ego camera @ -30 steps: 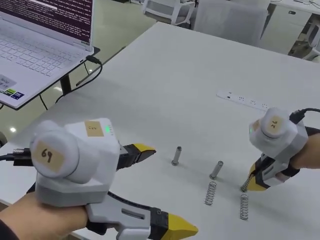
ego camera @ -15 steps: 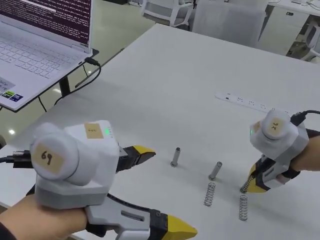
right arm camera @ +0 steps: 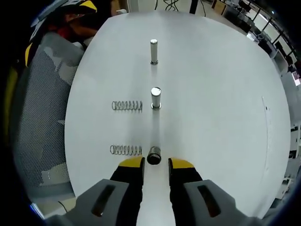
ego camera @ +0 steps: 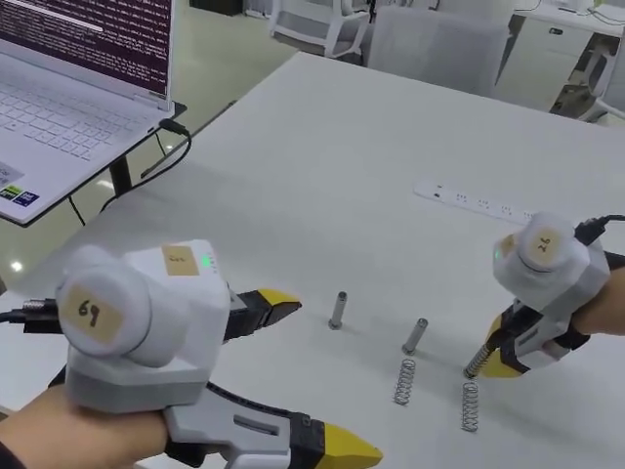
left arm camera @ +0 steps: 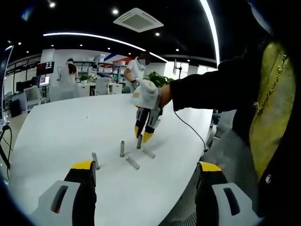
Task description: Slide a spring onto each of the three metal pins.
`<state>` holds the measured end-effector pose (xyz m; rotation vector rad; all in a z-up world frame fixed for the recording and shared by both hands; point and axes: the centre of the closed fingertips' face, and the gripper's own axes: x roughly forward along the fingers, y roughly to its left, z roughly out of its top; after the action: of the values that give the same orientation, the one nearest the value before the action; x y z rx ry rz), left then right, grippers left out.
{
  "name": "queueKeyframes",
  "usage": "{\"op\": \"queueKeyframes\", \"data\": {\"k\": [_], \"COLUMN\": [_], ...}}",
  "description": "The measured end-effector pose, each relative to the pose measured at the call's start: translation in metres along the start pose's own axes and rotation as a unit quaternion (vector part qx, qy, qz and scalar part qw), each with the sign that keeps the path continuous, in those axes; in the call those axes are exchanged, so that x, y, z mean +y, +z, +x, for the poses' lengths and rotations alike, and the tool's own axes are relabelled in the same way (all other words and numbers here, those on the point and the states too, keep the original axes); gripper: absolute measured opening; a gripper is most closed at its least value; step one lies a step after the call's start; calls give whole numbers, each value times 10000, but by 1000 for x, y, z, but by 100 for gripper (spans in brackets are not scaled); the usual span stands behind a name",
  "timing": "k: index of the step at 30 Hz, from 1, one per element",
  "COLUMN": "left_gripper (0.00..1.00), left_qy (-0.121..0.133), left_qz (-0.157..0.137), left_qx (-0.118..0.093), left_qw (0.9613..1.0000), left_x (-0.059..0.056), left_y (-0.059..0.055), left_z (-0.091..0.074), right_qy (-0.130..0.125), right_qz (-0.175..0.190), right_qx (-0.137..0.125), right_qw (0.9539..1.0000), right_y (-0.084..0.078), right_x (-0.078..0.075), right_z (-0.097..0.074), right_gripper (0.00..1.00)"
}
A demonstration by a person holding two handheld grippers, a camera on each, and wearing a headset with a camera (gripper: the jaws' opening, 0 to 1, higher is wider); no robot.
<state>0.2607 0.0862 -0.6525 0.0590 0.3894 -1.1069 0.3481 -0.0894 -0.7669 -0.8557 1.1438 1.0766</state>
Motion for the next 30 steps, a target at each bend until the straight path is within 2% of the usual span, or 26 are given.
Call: {"op": "queueKeyframes", "data": {"k": [12, 22, 30], "left_gripper": [84, 83, 83], "left_qy": [-22, -50, -75], "left_qz": [58, 101, 148], "left_qx": [26, 21, 1], "left_qw": [10000, 9999, 9999], "left_x": [-2, -4, -6], "left_y": [2, 4, 7], "left_z": [0, 1, 0], "right_qy": [-188, -348, -413], "right_qz": [58, 117, 220], "right_qx": [-180, -262, -311], "right_qw": [9996, 9990, 9984], "right_y": [1, -4, -10], "right_x": [-2, 2, 8], "right_z": [-11, -25, -29], "right_gripper": [20, 20, 20]}}
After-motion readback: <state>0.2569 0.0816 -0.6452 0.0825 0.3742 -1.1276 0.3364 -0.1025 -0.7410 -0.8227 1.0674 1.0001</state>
